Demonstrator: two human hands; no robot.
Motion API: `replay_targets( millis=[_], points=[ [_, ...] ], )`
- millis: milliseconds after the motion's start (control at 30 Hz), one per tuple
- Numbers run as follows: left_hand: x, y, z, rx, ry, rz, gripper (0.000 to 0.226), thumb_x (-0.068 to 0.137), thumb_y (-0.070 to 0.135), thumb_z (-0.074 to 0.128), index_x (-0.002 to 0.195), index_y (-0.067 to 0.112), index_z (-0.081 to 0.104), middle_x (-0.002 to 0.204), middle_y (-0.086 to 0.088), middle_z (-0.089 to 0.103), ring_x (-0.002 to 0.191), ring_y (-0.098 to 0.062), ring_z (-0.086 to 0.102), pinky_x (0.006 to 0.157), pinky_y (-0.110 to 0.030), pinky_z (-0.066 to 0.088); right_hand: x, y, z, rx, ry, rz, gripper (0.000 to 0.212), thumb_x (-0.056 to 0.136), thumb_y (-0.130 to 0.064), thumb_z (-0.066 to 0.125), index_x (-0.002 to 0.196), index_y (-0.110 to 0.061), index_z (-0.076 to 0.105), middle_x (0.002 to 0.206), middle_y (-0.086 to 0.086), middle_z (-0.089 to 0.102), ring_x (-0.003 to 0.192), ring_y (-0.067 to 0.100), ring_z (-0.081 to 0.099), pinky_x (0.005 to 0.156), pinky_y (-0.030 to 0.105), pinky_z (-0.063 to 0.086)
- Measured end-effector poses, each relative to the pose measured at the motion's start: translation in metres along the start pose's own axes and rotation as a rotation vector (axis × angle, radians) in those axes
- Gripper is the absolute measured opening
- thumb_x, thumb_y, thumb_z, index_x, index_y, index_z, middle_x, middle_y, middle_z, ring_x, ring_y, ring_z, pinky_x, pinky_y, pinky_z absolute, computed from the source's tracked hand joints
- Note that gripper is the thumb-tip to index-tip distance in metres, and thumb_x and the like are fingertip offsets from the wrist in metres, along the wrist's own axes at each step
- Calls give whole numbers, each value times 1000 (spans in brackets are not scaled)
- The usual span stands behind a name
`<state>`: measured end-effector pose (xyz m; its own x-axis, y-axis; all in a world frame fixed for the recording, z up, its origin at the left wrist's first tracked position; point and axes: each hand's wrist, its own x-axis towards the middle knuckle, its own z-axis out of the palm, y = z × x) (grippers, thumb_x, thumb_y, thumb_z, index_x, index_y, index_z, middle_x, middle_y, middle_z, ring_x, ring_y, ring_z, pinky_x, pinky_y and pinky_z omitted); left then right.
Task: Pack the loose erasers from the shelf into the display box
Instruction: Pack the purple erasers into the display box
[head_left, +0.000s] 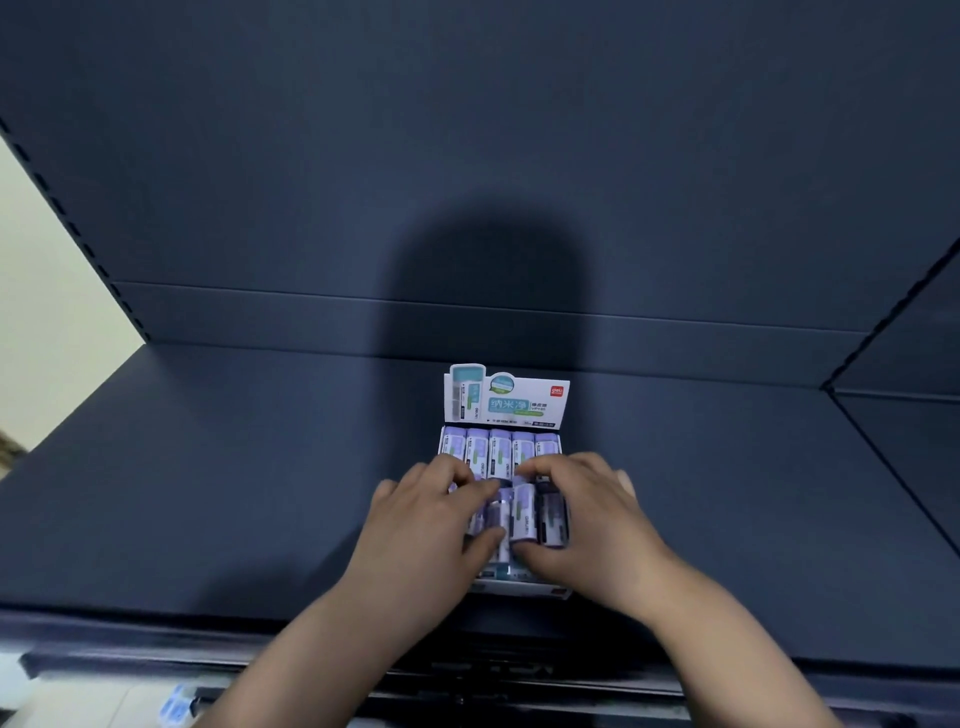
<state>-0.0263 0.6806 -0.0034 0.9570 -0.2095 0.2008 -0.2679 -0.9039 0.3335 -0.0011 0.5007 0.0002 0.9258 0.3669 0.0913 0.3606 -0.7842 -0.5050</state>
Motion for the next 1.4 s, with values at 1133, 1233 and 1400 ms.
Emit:
replay_targets(
  millis=[1133, 1233, 1400],
  points=[
    [2, 3, -14, 144, -234, 45, 77, 68, 77, 38, 137, 41, 33, 121, 13, 32, 114, -8, 39, 87, -29, 28, 15, -12, -27, -197, -229, -4, 69, 74, -42, 72, 134, -38, 39, 135, -21, 43, 124, 4, 28, 96, 26, 21],
    [3, 2, -13, 106, -205, 67, 71, 71, 73, 52, 133, 39, 40, 120, 12, 34, 113, -8, 41, 86, -29, 27, 13, -10, -27, -173, -213, 1, 69, 73, -44, 73, 134, -39, 40, 134, -22, 44, 122, 2, 29, 93, 24, 21],
    [2, -4, -16, 17, -68, 57, 71, 55, 78, 44, 106, 32, 63, 97, 13, 48, 83, -7, 57, 71, -28, 36, 13, -14, -25, -246, -215, -48, 70, 67, -50, 73, 129, -40, 44, 129, -22, 39, 120, 4, 27, 93, 26, 21]
  ],
)
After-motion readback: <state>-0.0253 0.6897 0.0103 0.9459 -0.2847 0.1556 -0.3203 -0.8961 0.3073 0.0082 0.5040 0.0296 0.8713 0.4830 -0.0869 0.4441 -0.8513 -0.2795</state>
